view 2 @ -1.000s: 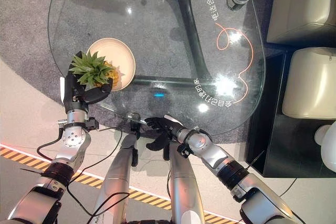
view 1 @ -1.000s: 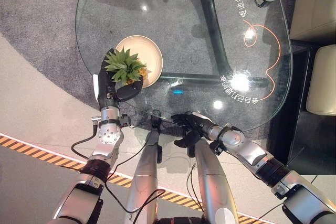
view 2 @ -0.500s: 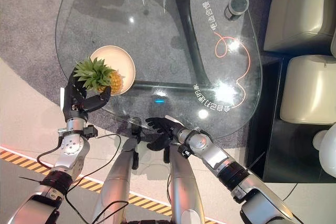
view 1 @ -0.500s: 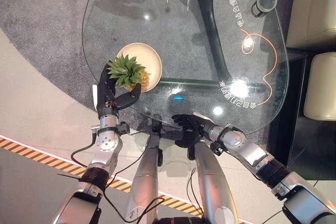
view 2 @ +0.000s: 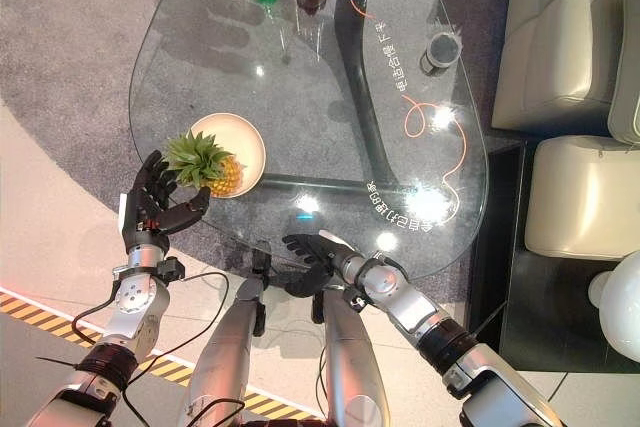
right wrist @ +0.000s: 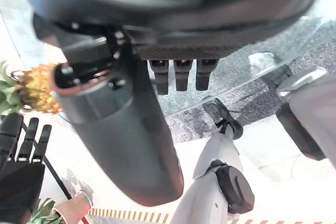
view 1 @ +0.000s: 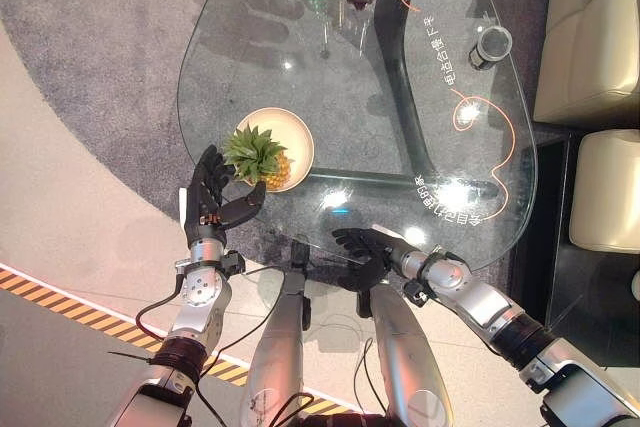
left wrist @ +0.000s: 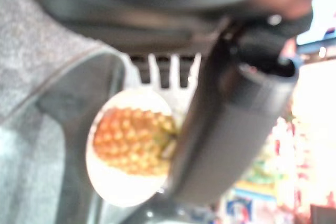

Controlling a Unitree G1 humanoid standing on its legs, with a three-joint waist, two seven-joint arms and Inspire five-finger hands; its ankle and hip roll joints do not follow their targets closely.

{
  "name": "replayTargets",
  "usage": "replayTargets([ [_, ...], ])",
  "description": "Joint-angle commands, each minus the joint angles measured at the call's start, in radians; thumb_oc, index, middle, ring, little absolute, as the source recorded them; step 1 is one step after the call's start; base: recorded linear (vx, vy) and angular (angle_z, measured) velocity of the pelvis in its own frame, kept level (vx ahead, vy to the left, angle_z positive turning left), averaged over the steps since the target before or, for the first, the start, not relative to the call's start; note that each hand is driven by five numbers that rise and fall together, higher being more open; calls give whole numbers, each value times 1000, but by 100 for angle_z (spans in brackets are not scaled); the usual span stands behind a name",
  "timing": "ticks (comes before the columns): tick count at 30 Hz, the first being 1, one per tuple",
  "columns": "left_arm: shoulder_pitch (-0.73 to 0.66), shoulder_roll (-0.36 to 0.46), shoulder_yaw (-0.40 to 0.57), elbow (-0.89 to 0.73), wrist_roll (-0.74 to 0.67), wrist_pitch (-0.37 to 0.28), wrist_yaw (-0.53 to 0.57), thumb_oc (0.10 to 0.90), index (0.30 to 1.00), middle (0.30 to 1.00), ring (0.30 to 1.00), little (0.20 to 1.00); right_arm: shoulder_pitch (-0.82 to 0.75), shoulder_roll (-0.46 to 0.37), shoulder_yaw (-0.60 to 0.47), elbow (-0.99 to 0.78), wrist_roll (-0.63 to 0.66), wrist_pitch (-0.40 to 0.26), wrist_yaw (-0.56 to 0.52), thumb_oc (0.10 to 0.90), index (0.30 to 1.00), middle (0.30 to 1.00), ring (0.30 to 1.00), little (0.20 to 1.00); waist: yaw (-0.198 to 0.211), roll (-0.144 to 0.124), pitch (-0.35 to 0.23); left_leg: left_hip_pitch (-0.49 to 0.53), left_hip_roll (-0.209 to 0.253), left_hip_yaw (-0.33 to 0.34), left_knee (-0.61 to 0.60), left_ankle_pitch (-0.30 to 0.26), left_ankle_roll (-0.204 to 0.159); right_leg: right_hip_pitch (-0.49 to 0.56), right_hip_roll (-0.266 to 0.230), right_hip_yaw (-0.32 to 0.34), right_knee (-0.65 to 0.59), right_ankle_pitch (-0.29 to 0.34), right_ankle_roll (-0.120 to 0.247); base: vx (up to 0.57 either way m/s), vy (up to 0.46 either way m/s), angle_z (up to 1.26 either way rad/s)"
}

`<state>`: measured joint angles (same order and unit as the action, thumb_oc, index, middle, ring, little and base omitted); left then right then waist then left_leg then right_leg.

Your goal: Pick up the fruit to the plate

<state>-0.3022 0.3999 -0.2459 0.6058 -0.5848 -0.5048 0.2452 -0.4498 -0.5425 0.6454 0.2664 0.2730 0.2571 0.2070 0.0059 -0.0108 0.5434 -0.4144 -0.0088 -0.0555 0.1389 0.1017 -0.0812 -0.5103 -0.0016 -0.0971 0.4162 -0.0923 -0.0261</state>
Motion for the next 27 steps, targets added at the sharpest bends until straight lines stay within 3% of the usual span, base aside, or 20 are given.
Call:
replayTargets([
  [1,24,5,73,-85,-31,-48,-31,800,900,900,900,900,45,10,-43,-86,3,-60,53,800,900,900,900,900,-3,3,-23,27,-52,-29,70,-60,4,124,0,6,-155,42,52,-3,-27,11],
  [6,70,-7,63,-68,-49,6,-61,800,900,900,900,900,78,17,-64,-59,-10,-68,45,800,900,900,900,900,4,-2,-24,114,-44,-38,14,-53,1,215,-2,0,-212,53,59,-3,-11,3],
  [9,119,-17,58,-47,-47,41,-73,800,900,900,900,900,123,22,-80,-32,-13,-86,25,800,900,900,900,900,10,-4,-56,155,-38,-41,-25,-48,-2,264,-5,-1,-253,60,63,19,-8,7],
  [18,269,-100,74,77,-69,168,-141,800,900,900,900,900,303,104,-175,129,-13,-150,-98,800,900,900,900,900,22,-21,-184,298,-25,-47,-131,-45,-5,432,-5,-6,-363,74,76,59,-3,8],
  [23,303,-145,94,161,-83,199,-122,800,900,900,900,900,356,170,-225,237,-2,-136,-182,800,900,900,900,900,19,-17,-256,358,-16,-45,-161,-46,-4,494,-8,-6,-393,80,81,81,28,4],
  [27,316,-184,116,257,-114,228,-130,800,900,900,900,900,381,211,-261,401,-9,-161,-230,800,900,900,900,900,16,-10,-321,404,-10,-37,-179,-53,0,543,-11,-4,-425,87,85,127,31,3],
])
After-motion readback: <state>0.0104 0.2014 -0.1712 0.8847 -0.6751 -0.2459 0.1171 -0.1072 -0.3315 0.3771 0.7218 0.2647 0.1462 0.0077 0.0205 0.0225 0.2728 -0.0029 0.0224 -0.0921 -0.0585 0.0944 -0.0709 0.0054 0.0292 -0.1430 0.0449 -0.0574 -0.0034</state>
